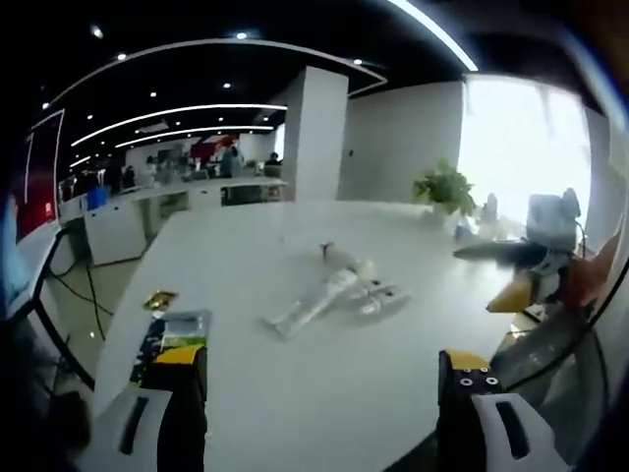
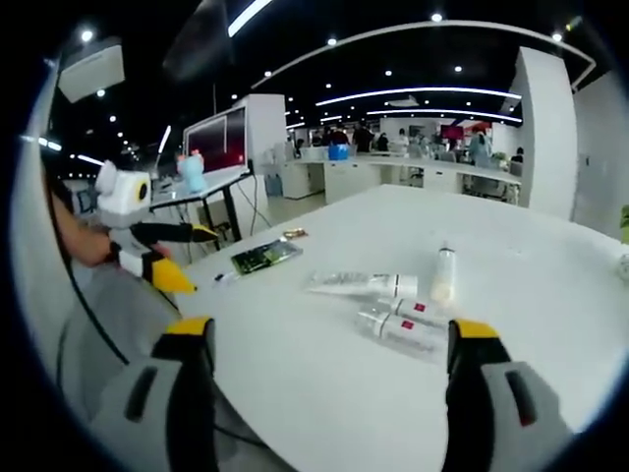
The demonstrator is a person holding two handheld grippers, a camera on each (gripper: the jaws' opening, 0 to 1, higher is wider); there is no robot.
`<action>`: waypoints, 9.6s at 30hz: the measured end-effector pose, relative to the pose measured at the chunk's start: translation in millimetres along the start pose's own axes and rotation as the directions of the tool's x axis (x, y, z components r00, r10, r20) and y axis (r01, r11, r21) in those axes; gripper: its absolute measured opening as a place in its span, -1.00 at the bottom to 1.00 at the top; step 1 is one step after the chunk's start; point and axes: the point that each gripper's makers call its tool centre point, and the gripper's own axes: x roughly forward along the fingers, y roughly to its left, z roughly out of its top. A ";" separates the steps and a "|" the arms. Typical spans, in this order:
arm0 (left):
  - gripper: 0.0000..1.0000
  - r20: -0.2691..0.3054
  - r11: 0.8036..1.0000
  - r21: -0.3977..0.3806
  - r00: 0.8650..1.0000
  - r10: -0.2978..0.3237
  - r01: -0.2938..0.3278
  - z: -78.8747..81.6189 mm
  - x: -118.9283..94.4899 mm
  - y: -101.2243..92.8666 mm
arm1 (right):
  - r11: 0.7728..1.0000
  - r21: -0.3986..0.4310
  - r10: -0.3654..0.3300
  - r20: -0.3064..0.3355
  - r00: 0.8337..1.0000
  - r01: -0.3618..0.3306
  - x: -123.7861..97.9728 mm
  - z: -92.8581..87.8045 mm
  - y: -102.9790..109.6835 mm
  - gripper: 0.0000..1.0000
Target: Arrange the skincare products in the storage area until every visible bottle or jar stands upright without overlapping.
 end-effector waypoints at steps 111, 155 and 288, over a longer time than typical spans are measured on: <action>0.84 -0.161 0.980 0.196 0.985 0.066 -0.034 -30.0 0.9 6.5 | 0.999 -0.021 -0.044 -0.052 0.998 0.043 2.3 -11.0 -12.6 0.88; 0.69 -0.322 0.921 0.282 0.931 -0.172 0.268 28.1 177.9 18.5 | 0.994 -0.009 -0.105 -0.055 0.993 0.105 -2.5 -12.9 -29.1 0.83; -0.40 -0.626 0.573 0.471 0.712 -0.318 0.671 -4.4 53.3 -150.9 | 0.476 -0.618 0.204 -0.614 0.762 -0.626 22.4 -40.8 48.8 -0.31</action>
